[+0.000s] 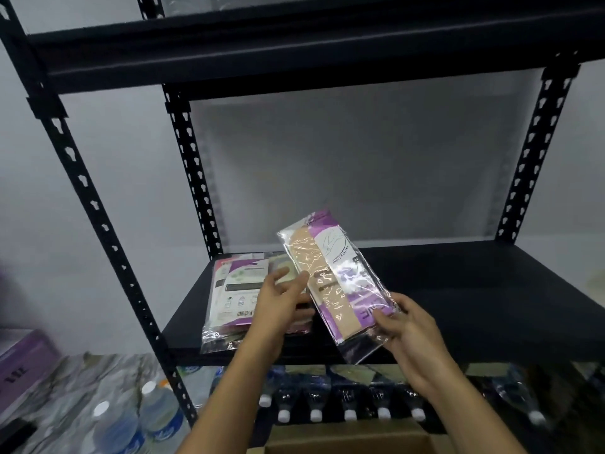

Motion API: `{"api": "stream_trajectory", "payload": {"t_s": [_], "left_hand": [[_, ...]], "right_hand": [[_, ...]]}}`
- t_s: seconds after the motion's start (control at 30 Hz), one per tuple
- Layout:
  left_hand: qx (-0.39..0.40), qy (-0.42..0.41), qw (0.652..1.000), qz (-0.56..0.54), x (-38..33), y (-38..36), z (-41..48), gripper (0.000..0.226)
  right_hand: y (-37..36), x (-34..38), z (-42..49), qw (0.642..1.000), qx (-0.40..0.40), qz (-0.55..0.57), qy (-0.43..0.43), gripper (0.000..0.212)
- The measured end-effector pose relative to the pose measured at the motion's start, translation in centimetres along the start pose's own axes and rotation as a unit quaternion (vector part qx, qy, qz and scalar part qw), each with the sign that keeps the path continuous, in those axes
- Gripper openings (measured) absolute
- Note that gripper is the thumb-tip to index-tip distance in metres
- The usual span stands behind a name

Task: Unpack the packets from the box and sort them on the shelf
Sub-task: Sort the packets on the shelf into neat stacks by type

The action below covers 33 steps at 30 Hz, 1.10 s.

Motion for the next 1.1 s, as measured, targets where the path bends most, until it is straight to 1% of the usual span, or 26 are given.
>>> {"api": "stream_trajectory", "payload": {"t_s": [0.03, 0.1, 0.17, 0.23, 0.27, 0.37, 0.47, 0.53, 0.6, 0.63, 0.7, 0.73, 0.77, 0.83, 0.87, 0.9, 0.93, 0.97, 1.0, 1.03, 1.07, 1.1], "left_hand": [[0.016, 0.01, 1.0, -0.013, 0.2, -0.7, -0.4, 0.043], [0.027, 0.005, 0.999, -0.036, 0.2, -1.4, -1.2, 0.029], [0.024, 0.002, 0.998, -0.056, 0.2, -1.5, -1.6, 0.025], [0.015, 0.004, 0.996, -0.087, 0.1, -1.0, -1.8, 0.026], [0.007, 0.003, 0.995, -0.104, 0.2, -0.6, -1.8, 0.027], [-0.021, 0.01, 0.985, -0.168, 0.4, 0.6, -2.1, 0.032], [-0.036, 0.037, 0.973, -0.225, 1.4, 0.6, -2.9, 0.043], [-0.033, 0.071, 0.965, -0.25, 2.5, 0.1, -3.8, 0.05], [-0.022, 0.101, 0.964, -0.245, 3.3, -0.5, -5.2, 0.054], [-0.015, 0.101, 0.967, -0.233, 3.6, -0.7, -5.8, 0.052], [-0.007, 0.065, 0.975, -0.212, 3.7, -0.7, -6.6, 0.04], [0.003, 0.044, 0.978, -0.204, 3.5, -0.6, -7.2, 0.036], [0.021, 0.028, 0.979, -0.2, 3.2, -0.4, -7.8, 0.038], [0.063, 0.012, 0.976, -0.21, 3.1, 0.6, -8.5, 0.051], [0.075, 0.014, 0.972, -0.222, 3.1, 1.4, -8.7, 0.065], [0.079, 0.019, 0.969, -0.234, 3.3, 2.4, -8.7, 0.081], [0.078, 0.017, 0.965, -0.252, 3.2, 3.4, -8.5, 0.091], [0.068, 0.014, 0.959, -0.274, 2.9, 4.5, -8.2, 0.094], [0.051, 0.015, 0.955, -0.293, 2.6, 5.5, -7.7, 0.09], [0.039, 0.022, 0.952, -0.302, 2.4, 6.2, -7.1, 0.08], [0.035, 0.028, 0.956, -0.291, 2.2, 6.5, -6.4, 0.069], [0.036, 0.031, 0.966, -0.255, 2.0, 6.5, -5.9, 0.06]], "right_hand": [[0.0, -0.2, -0.3, 1.0, 0.006, 0.001, -0.003, 0.026], [0.0, -0.6, -0.7, 1.0, 0.017, 0.006, -0.011, 0.027], [0.0, -0.9, -0.9, 1.0, 0.022, 0.018, -0.013, 0.026], [0.1, -1.2, -1.2, 0.999, 0.016, 0.035, -0.013, 0.028], [0.2, -1.6, -1.5, 0.999, 0.01, 0.044, -0.019, 0.033], [-0.1, -3.8, -2.7, 0.995, -0.003, 0.075, -0.064, 0.043], [-2.2, -5.9, -4.5, 0.987, 0.008, 0.115, -0.111, 0.042], [-4.0, -6.2, -5.4, 0.984, 0.013, 0.135, -0.112, 0.042], [-5.7, -5.8, -5.9, 0.984, 0.014, 0.149, -0.097, 0.038], [-6.3, -5.5, -6.0, 0.984, 0.008, 0.154, -0.091, 0.037], [-6.7, -5.3, -5.7, 0.981, -0.02, 0.17, -0.089, 0.033], [-6.7, -5.3, -5.4, 0.978, -0.034, 0.185, -0.093, 0.031], [-6.5, -5.1, -5.1, 0.973, -0.045, 0.202, -0.099, 0.028], [-6.1, -4.6, -4.6, 0.968, -0.051, 0.222, -0.104, 0.025], [-5.8, -4.1, -4.4, 0.968, -0.05, 0.223, -0.101, 0.025], [-5.4, -3.7, -4.2, 0.971, -0.046, 0.216, -0.095, 0.025], [-5.0, -3.2, -4.0, 0.973, -0.041, 0.21, -0.09, 0.025], [-4.6, -2.8, -3.8, 0.974, -0.037, 0.204, -0.087, 0.025], [-4.2, -2.4, -3.6, 0.976, -0.035, 0.199, -0.085, 0.024], [-3.8, -2.0, -3.3, 0.978, -0.034, 0.188, -0.083, 0.024], [-3.4, -1.6, -3.1, 0.981, -0.032, 0.173, -0.077, 0.024], [-3.1, -1.2, -3.0, 0.985, -0.029, 0.155, -0.069, 0.024]]}}
Point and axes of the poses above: each hand's wrist, its own z-axis towards the middle knuckle, its own y-axis out of the back of the hand, x = y × z, the point moved 8 cm from there along z, towards the middle knuckle, and after that the axes turned 13 degrees about -x, right-handed, at the moved point
